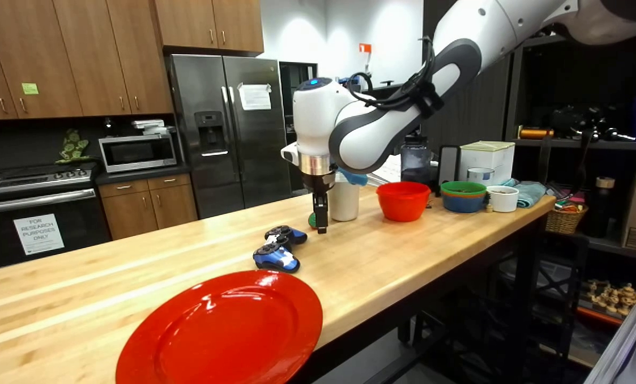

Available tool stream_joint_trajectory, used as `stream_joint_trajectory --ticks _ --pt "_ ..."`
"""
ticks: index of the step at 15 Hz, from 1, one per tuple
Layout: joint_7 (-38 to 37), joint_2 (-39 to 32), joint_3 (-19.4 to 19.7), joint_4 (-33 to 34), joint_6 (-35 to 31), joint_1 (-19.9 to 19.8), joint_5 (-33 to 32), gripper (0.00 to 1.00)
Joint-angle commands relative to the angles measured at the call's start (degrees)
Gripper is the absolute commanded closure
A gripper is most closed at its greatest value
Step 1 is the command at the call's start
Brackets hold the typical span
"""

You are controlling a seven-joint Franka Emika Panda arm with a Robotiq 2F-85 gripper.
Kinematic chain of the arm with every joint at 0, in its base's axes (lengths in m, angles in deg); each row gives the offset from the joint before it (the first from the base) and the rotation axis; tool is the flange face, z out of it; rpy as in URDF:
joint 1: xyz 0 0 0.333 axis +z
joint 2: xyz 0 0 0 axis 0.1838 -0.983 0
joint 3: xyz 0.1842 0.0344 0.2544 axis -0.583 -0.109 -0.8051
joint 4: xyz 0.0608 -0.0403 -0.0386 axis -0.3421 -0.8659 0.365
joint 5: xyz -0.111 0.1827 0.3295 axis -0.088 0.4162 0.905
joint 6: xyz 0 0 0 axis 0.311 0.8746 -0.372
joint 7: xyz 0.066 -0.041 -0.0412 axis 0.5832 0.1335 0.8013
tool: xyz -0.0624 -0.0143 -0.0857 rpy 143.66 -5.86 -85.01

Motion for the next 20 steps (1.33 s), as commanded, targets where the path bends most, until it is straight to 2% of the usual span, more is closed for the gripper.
stream_joint_trajectory --ticks 1,7,14,16,20 --pt "2.14 0.76 0.03 0.51 3.12 0.07 1.95 0.0" --pt "2.66 0.36 -0.6 0.26 0.27 -0.16 5.6 0.0" --pt "6.98 0.86 -1.71 0.08 1.97 -0.44 11.51 0.0" --pt "6.43 0.82 -1.43 -0.1 1.06 -0.25 11.21 0.0" --pt "3.43 0.78 -0.21 -0.84 -3.72 0.08 6.47 0.0"
